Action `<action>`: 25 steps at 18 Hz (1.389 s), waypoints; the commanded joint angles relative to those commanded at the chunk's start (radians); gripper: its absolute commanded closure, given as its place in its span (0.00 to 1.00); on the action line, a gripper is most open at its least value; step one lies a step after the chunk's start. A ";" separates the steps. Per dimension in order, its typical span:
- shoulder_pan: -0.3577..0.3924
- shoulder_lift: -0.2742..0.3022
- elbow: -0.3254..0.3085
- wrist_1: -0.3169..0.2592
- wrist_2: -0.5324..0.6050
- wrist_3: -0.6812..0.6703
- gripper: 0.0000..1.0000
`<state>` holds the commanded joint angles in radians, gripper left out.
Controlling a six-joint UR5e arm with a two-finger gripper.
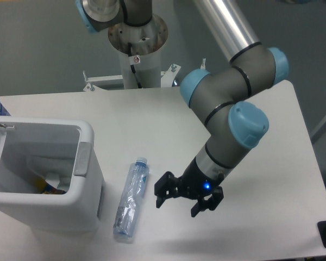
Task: Place the trash in the trash can
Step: 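Move the open gripper back over the clear water bottle, then lower the gripper around the bottle and close on it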
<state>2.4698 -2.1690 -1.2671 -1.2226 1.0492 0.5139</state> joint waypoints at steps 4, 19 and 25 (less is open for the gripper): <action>-0.028 -0.028 0.012 0.000 0.075 -0.012 0.00; -0.106 -0.080 0.029 0.002 0.181 -0.061 0.00; -0.172 -0.135 0.048 0.008 0.186 -0.083 0.00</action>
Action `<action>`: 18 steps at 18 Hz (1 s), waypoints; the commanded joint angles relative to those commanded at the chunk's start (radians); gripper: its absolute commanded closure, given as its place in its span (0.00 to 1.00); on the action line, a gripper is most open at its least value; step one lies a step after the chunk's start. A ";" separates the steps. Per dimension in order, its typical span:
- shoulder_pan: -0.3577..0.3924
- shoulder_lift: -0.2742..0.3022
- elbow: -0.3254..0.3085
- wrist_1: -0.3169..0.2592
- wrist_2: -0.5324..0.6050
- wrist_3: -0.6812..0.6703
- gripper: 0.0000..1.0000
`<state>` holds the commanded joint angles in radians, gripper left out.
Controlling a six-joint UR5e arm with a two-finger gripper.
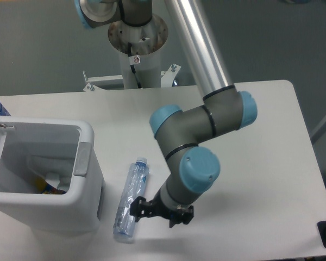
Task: Place the trash in the trash can
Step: 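Lower the gripper around the bottle and close on it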
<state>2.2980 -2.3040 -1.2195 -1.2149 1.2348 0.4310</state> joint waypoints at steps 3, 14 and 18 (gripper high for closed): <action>-0.029 -0.029 0.006 0.002 0.049 -0.018 0.00; -0.066 -0.071 0.023 0.005 0.080 -0.049 0.00; -0.081 -0.072 0.020 0.003 0.123 -0.049 0.00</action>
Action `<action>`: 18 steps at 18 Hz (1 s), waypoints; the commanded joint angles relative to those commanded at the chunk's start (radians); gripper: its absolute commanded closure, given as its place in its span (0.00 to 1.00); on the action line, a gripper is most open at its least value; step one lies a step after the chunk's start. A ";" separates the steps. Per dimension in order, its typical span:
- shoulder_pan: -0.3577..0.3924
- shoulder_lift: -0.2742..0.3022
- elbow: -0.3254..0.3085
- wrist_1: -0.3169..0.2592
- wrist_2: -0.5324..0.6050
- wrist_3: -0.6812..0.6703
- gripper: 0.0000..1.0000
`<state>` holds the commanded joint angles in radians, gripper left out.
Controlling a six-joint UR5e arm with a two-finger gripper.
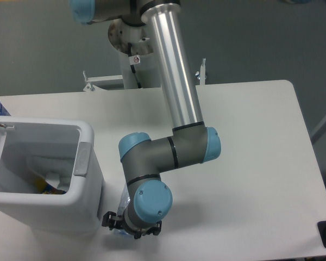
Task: Place the trash in the trash can
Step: 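Lower the gripper around the bottle and close on it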
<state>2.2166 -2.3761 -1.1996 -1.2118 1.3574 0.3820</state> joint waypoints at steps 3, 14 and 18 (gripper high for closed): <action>0.000 0.003 0.000 -0.002 0.005 0.000 0.02; -0.006 0.035 0.000 -0.002 0.003 0.000 0.69; -0.005 0.055 0.003 0.000 -0.003 0.003 0.69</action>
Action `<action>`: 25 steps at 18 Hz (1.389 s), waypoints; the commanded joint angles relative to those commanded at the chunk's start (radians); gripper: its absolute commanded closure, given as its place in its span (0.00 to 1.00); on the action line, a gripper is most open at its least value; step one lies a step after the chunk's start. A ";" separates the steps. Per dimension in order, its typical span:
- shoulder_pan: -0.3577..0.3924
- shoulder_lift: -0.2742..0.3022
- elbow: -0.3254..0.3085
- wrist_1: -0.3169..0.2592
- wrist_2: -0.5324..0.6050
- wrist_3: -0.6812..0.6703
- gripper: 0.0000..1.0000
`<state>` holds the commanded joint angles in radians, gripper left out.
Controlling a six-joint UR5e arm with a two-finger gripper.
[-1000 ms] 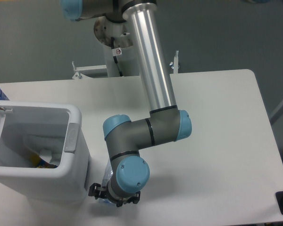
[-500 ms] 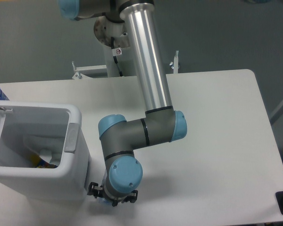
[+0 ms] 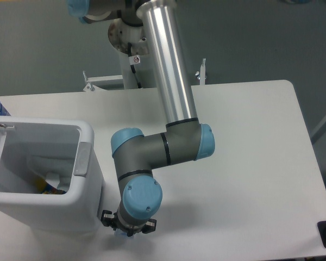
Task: Place the trash in the trash can
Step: 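Lower the gripper around the bottle and close on it, then lift the clear bottle and carry it over the bin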
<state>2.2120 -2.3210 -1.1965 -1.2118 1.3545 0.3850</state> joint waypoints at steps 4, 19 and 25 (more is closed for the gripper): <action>0.041 0.029 0.006 0.003 -0.011 0.012 0.69; 0.222 0.196 0.035 0.003 -0.360 0.048 0.72; 0.268 0.288 0.035 0.041 -0.509 0.046 0.72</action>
<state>2.4804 -2.0327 -1.1612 -1.1705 0.8455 0.4310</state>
